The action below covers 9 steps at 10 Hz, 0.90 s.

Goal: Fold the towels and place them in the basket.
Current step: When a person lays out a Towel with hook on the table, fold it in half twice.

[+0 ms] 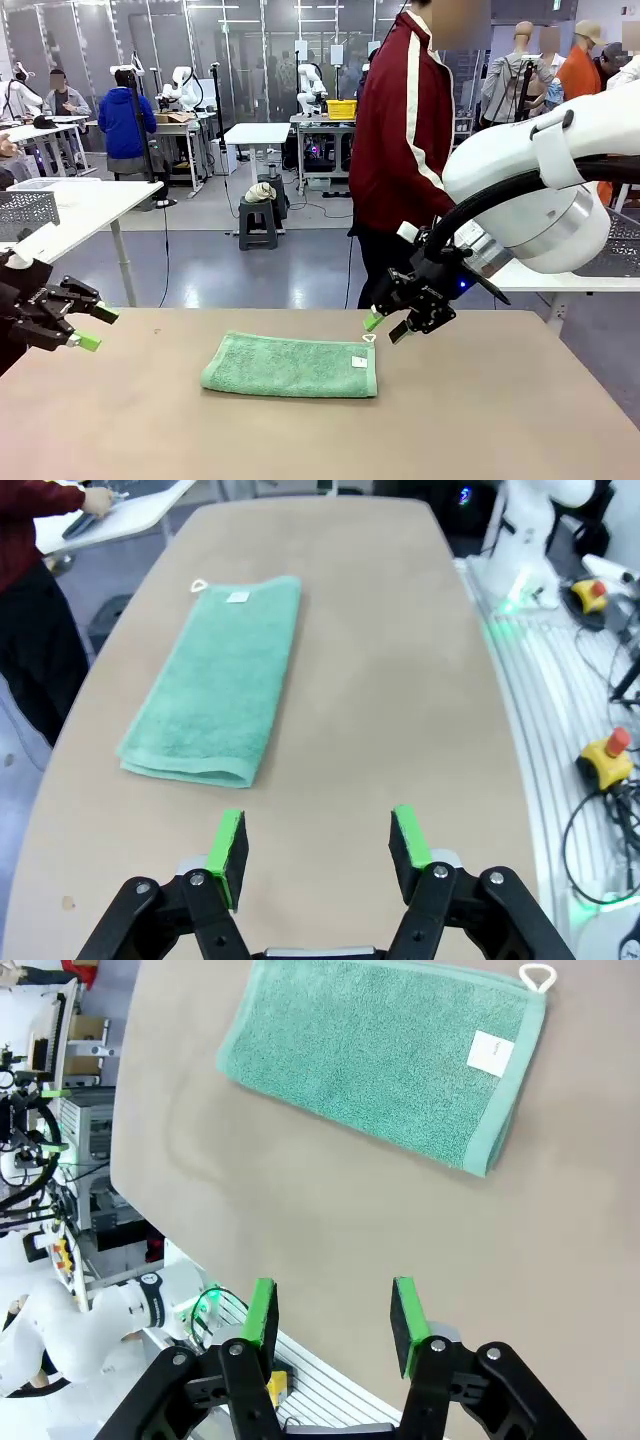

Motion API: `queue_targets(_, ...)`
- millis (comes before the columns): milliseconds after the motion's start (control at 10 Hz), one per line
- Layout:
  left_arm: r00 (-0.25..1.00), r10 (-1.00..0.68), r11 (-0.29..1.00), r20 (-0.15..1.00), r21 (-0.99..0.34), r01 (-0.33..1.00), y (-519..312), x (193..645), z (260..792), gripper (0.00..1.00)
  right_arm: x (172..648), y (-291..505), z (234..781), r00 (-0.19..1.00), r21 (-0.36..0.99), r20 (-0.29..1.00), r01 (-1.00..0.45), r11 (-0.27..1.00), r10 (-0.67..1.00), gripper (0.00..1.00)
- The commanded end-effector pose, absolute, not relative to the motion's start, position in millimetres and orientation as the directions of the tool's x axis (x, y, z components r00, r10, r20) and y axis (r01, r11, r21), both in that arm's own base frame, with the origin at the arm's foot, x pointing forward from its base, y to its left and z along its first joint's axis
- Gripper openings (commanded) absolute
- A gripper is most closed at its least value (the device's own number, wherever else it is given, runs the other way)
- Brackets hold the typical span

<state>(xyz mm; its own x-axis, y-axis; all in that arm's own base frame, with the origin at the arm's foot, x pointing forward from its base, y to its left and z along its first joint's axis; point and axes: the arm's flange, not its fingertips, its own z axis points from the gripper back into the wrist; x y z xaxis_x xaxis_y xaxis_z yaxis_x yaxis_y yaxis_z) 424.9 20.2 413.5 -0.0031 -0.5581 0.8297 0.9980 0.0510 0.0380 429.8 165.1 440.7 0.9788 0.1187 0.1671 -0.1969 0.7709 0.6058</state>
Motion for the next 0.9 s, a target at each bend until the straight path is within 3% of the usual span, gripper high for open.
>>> queue_targets(0, 0.019, -0.522, 0.032, 0.853, -0.003, 0.999, 32, 445, 418, 0.73, 428, 165, 444, 0.978, 0.595, 0.169, -0.199, 0.779, 0.120, 0.58)
queue_targets(200, -0.021, -0.559, 0.026, 0.829, 0.043, 0.999, 36, 445, 413, 0.73, 428, 165, 444, 0.978, 0.595, 0.169, -0.199, 0.779, 0.120, 0.58)
queue_targets(300, 0.027, -0.532, 0.039, 0.846, -0.008, 0.999, 34, 437, 410, 0.73, 429, 165, 442, 0.978, 0.605, 0.171, -0.199, 0.771, 0.119, 0.58)
queue_targets(500, 0.027, -0.532, 0.039, 0.846, -0.008, 0.999, 34, 437, 410, 0.73, 437, 187, 439, 0.987, 0.462, 0.159, -0.106, 0.880, 0.035, 0.58)
queue_targets(800, 0.027, -0.532, 0.039, 0.846, -0.008, 0.999, 34, 437, 410, 0.73, 468, 210, 418, 0.975, 0.379, 0.139, 0.110, 0.919, -0.173, 0.58)
